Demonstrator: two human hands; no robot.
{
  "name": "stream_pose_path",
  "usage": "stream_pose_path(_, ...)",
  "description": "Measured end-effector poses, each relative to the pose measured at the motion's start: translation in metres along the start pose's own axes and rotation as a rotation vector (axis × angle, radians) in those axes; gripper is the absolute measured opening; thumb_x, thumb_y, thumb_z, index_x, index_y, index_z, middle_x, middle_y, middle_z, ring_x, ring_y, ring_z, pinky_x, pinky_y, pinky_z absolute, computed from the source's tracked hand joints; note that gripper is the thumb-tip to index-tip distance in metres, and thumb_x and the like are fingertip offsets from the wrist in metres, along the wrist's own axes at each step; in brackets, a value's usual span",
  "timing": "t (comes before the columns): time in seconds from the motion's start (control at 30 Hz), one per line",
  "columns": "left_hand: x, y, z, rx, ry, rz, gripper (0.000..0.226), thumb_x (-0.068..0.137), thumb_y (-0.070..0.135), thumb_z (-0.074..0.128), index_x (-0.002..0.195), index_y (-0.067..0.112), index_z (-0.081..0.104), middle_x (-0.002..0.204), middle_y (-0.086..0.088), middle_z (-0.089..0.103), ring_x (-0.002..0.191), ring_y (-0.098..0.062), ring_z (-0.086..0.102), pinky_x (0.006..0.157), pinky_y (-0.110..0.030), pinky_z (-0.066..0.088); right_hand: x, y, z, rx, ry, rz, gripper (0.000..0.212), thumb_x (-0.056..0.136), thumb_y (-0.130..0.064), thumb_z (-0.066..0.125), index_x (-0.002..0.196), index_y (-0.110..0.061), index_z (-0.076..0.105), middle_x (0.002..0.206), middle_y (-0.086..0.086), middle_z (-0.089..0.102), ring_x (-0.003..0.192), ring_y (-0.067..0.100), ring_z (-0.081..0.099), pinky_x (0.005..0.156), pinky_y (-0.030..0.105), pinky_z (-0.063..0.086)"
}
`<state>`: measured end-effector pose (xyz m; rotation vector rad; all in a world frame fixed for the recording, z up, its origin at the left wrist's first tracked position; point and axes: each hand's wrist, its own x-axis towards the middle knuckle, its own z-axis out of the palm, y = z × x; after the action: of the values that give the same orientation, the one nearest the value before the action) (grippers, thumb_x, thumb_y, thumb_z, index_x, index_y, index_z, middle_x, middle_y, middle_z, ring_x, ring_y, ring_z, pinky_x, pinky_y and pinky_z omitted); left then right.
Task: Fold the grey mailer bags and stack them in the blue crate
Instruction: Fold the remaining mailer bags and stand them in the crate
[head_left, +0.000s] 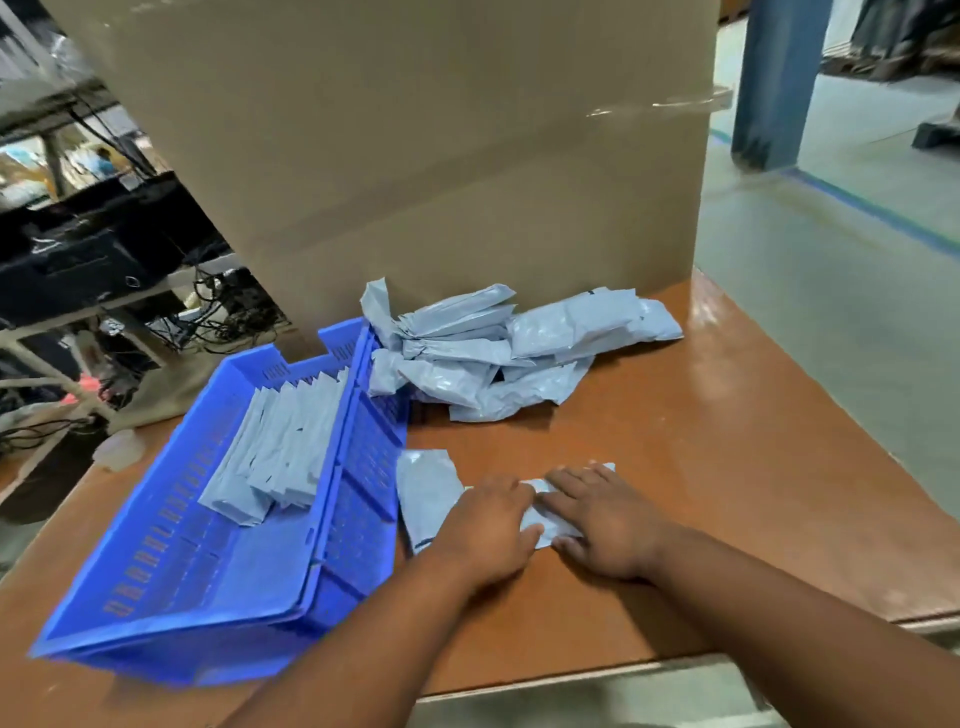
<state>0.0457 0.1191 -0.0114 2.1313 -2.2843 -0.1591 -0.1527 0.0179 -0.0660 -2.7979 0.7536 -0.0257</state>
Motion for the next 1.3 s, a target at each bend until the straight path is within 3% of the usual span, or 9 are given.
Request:
stream_pose_path(0.2, -0.021, -0.01, 0.057, 0.147, 0.183, 0.11, 0.06, 0.106, 0.047, 0.052, 0.154, 0.012, 0.052, 0.158, -0.015, 0.05, 0.141, -0.034, 0.05, 0.115, -0.051, 0.044, -0.049, 0.034, -0.009, 0.024, -0.015, -0.01, 0.056, 0.103, -0.059, 0.033, 0.157, -0.045, 0.037, 0.175, -0.008, 0.023, 0.16, 0.02, 0.021, 0.129, 0.059, 0.015)
stream_pose_path(0.43, -0.03, -0.053, 0.048, 0.191, -0.014, -0.046, 0.079, 0.108, 0.067, 0.034, 0.168, 0.016, 0.027, 0.173, -0.012, 0.027, 0.152, -0.032, 0.041, 0.122, -0.049, 0.038, -0.057, 0.047, -0.016, 0.089, -0.035, -0.038, 0.048, 0.104, -0.047, 0.042, 0.152, -0.045, 0.04, 0.175, -0.012, 0.022, 0.161, 0.016, 0.017, 0.13, 0.053, 0.015)
stream_pose_path(0.6, -0.011, 0.015, 0.037, 0.102, -0.048, -0.065, 0.084, 0.101, 0.071, 0.032, 0.167, 0.02, 0.027, 0.173, -0.01, 0.024, 0.159, -0.031, 0.022, 0.129, -0.05, 0.021, -0.063, 0.058, -0.029, 0.073, -0.012, -0.039, 0.05, 0.091, -0.048, 0.052, 0.14, -0.039, 0.055, 0.163, -0.009, 0.043, 0.147, 0.02, 0.041, 0.121, 0.041, 0.034)
stream_pose_path(0.77, -0.009, 0.075, 0.033, 0.125, 0.001, -0.075, 0.068, 0.1, 0.071, 0.028, 0.151, 0.029, 0.044, 0.147, 0.0, 0.045, 0.132, -0.025, 0.043, 0.108, -0.046, 0.036, -0.077, 0.06, -0.046, -0.046, 0.07, 0.077, 0.054, 0.097, -0.063, 0.044, 0.144, -0.036, 0.049, 0.135, -0.007, 0.054, 0.119, 0.021, 0.051, 0.097, 0.043, 0.046)
stream_pose_path(0.87, -0.014, 0.095, 0.036, 0.112, 0.04, -0.076, 0.062, 0.102, 0.066, 0.028, 0.148, 0.028, 0.045, 0.146, 0.001, 0.046, 0.129, -0.024, 0.043, 0.107, -0.045, 0.037, -0.093, 0.059, -0.042, -0.076, 0.091, 0.109, 0.048, 0.102, -0.057, 0.043, 0.143, -0.035, 0.049, 0.139, -0.003, 0.05, 0.122, 0.023, 0.048, 0.096, 0.043, 0.045)
stream_pose_path(0.97, -0.005, 0.113, 0.036, 0.068, 0.104, -0.148, 0.062, 0.106, 0.054, 0.022, 0.154, 0.021, 0.043, 0.156, -0.003, 0.045, 0.142, -0.026, 0.04, 0.122, -0.049, 0.031, -0.099, 0.062, -0.033, -0.082, 0.243, 0.208, 0.041, 0.104, -0.052, 0.043, 0.138, -0.031, 0.056, 0.157, 0.006, 0.043, 0.14, 0.03, 0.043, 0.103, 0.044, 0.045)
stream_pose_path(1.07, 0.023, 0.142, 0.035, -0.061, 0.121, -0.213, 0.07, 0.101, 0.046, 0.01, 0.159, 0.015, 0.037, 0.169, -0.008, 0.032, 0.158, -0.026, 0.025, 0.131, -0.046, 0.019, -0.086, 0.064, -0.032, -0.007, 0.318, 0.306, 0.035, 0.106, -0.043, 0.045, 0.135, -0.026, 0.057, 0.17, 0.011, 0.03, 0.159, 0.033, 0.023, 0.12, 0.052, 0.037)
stream_pose_path(1.17, 0.046, 0.158, 0.047, -0.135, 0.072, -0.301, 0.078, 0.099, 0.043, -0.001, 0.168, 0.015, 0.021, 0.177, -0.008, 0.016, 0.163, -0.025, 0.012, 0.133, -0.044, 0.01, -0.07, 0.064, -0.027, 0.034, 0.182, 0.341, 0.044, 0.109, -0.041, 0.037, 0.148, -0.024, 0.047, 0.177, 0.01, 0.012, 0.164, 0.032, 0.004, 0.129, 0.059, 0.017)
stream_pose_path(1.3, 0.051, 0.15, 0.066, -0.042, 0.057, -0.273, 0.082, 0.098, 0.046, -0.006, 0.169, 0.014, 0.019, 0.176, -0.009, 0.018, 0.164, -0.026, 0.013, 0.133, -0.046, 0.008, -0.069, 0.064, -0.009, 0.046, 0.124, 0.369, 0.055, 0.111, -0.042, 0.024, 0.162, -0.027, 0.035, 0.177, 0.007, 0.015, 0.164, 0.03, 0.005, 0.131, 0.056, 0.008)
